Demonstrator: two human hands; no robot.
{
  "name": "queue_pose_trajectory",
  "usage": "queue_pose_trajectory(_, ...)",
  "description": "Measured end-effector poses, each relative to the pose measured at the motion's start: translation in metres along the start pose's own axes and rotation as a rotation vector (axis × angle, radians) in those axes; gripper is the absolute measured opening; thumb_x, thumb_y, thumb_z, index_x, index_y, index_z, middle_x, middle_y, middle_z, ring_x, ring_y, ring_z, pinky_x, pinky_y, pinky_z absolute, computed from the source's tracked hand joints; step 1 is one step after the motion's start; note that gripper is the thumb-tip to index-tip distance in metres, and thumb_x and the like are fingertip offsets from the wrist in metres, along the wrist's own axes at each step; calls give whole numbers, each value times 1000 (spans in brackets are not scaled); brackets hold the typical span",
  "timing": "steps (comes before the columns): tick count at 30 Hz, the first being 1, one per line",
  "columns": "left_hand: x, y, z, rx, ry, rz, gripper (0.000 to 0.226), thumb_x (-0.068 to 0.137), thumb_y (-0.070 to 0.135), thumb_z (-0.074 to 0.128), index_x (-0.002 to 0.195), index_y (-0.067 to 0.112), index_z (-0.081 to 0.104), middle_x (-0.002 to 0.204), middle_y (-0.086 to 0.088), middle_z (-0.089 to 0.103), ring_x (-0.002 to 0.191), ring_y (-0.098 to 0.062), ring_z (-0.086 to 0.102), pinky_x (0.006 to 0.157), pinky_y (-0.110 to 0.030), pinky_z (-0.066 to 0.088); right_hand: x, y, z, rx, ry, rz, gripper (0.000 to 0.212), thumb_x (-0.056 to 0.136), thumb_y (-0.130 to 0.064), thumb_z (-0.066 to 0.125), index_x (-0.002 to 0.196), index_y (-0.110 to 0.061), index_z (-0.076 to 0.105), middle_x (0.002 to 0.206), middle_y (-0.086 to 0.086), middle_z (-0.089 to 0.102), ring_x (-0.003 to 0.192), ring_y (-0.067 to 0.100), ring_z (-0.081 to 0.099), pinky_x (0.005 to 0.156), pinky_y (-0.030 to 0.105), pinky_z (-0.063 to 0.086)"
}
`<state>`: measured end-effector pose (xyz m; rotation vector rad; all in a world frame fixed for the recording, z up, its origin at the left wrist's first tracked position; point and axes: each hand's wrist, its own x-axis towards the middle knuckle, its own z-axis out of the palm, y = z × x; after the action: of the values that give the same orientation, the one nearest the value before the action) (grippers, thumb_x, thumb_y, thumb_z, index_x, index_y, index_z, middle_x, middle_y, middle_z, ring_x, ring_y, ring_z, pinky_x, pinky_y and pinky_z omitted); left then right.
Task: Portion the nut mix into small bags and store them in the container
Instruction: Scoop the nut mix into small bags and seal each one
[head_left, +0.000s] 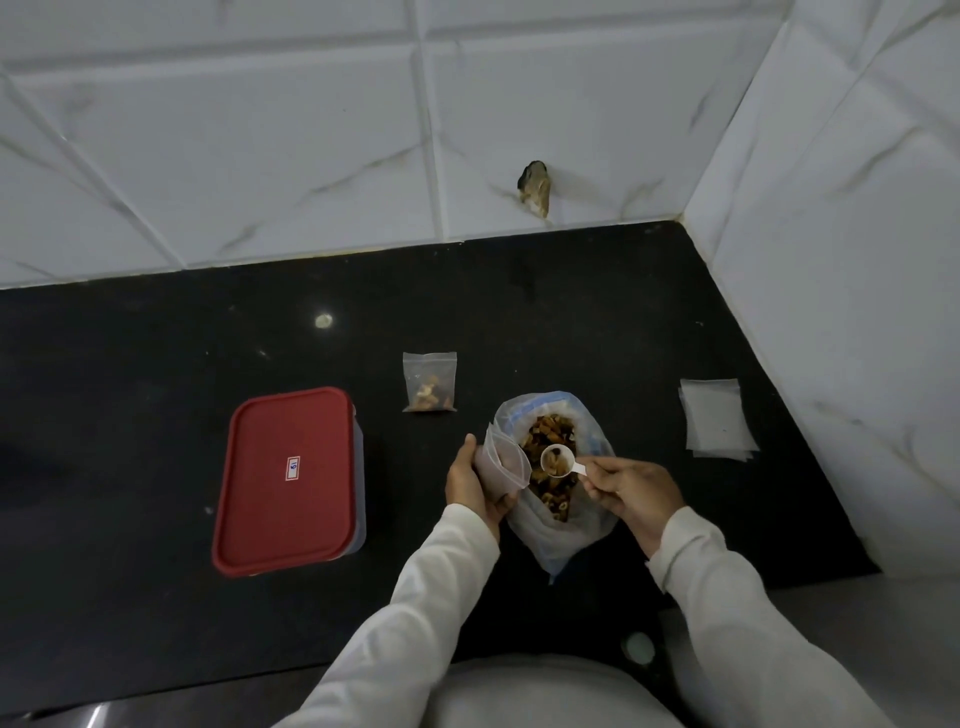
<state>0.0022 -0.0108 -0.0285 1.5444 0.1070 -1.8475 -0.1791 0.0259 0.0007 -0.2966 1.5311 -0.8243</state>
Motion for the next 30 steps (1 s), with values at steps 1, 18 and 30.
queue_pose_trajectory(1, 0, 0, -1, 0, -2, 2, 32, 92, 46, 58, 111, 21, 62, 111, -15, 65, 100, -31, 62, 100, -45, 50, -4, -2, -1, 10, 6, -18, 20, 88, 2, 61, 102, -4, 74, 99, 14, 72, 90, 19, 65, 85, 30, 54)
queue_pose_trajectory(18, -7, 4, -2, 0, -52, -47, 48, 91, 47, 59, 130, 18, 59, 119, -15, 64, 105, -32, 61, 80, -41, 54, -80, -27, 33, -204, -51, -377, 19, 88, -7, 65, 92, -22, 76, 82, 3, 74, 78, 13, 67, 77, 26, 53)
queue_pose_trajectory(30, -10, 3, -1, -42, -61, -27, 55, 85, 48, 66, 130, 16, 59, 118, -16, 68, 100, -31, 67, 54, -29, 54, -60, 10, 48, -931, 249, -1250, 21, 87, -5, 61, 100, -14, 75, 92, -3, 73, 85, 5, 66, 80, 21, 55)
